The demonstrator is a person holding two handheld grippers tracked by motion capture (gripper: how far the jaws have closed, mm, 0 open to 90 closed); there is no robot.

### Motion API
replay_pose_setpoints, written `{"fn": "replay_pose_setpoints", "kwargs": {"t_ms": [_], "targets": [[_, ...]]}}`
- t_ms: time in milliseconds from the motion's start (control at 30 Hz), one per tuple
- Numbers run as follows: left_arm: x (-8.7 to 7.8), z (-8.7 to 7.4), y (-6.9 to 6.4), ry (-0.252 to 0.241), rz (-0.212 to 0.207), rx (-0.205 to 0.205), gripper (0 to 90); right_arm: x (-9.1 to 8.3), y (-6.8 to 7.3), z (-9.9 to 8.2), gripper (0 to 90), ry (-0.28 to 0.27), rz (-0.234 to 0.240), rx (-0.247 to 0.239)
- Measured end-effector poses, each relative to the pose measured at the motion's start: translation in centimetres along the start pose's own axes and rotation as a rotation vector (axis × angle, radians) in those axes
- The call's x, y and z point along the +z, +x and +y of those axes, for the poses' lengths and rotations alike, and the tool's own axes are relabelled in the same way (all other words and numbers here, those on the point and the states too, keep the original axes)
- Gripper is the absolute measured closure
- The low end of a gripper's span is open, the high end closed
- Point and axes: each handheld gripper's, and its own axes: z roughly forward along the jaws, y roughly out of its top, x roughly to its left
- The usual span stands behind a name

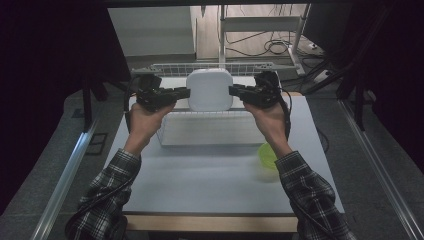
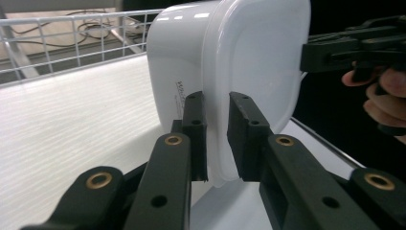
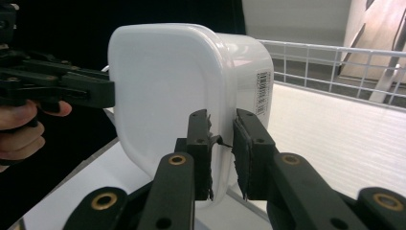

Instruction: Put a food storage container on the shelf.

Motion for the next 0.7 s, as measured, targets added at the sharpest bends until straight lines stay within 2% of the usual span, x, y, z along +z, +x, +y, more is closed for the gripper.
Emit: {"fn": "replay_pose_setpoints", "kwargs": {"t_ms": [33,133,333,467,600,700], "targets": [[0.1,0.1,0.1,-0.008,-0.013,-0.007,75.3,0.2,0.0,0.0,74.2,-0.003,-0.008,-0.004],[0.2,0.1,0.1,-0.014,-0.011,-0.005,70.3,0.4,-0.1,0.0,72.8,-0.007,-0.009,-0.012],[0.7,0.5,0.3,-0.021,0.009,0.000,63.7,1.1,-0.3,0.2,68.3,0.000,-0.017,-0.017],[1.5,0.7,0.4,-0.021,0.038,0.001,58.5,1.5,-0.5,0.4,65.4,0.002,-0.022,-0.013],[1.9,0.7,0.5,-0.021,0.047,0.000,57.4,1.9,-0.5,0.4,63.1,0.012,-0.039,-0.023],[2.2,0.7,0.7,-0.011,0.062,0.006,56.9,2.2,-0.8,0.5,62.2,0.009,-0.037,-0.012]]}}
